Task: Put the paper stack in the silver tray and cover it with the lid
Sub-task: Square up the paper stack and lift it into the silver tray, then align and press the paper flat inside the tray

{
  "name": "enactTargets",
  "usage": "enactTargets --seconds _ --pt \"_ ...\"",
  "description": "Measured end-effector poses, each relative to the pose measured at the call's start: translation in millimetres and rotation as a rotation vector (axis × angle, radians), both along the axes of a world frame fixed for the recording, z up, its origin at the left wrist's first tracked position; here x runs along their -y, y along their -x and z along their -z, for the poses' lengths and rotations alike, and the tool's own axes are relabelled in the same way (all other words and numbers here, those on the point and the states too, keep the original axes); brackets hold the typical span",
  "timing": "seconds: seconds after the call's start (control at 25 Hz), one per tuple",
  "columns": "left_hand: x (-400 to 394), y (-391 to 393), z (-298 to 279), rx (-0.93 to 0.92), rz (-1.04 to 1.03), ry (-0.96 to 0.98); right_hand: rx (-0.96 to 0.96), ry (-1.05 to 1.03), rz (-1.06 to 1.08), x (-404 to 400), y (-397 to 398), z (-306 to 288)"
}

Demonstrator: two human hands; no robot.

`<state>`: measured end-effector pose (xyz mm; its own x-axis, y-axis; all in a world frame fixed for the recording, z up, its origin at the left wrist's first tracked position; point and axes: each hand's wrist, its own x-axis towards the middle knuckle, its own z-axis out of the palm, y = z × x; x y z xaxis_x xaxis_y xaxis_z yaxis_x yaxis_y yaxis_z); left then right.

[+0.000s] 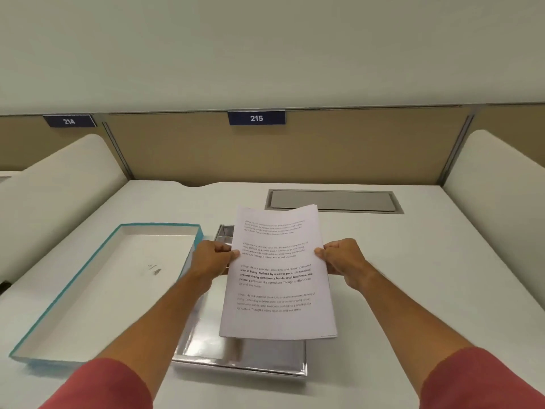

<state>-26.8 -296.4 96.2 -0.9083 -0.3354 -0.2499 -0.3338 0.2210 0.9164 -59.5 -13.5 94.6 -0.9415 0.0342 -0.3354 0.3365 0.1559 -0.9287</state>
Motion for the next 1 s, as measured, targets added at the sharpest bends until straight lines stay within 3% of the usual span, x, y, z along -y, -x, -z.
enactTargets --seconds 0.4,1.0 --pt "54.1 20.8 46.2 0.107 0.03 0.222 0.109 -0.317 0.161 87.4 -4.4 42.4" --pt "45.3 33.0 68.4 0.199 0.023 0.449 0.18 -0.626 0.069 105.9 15.3 57.4"
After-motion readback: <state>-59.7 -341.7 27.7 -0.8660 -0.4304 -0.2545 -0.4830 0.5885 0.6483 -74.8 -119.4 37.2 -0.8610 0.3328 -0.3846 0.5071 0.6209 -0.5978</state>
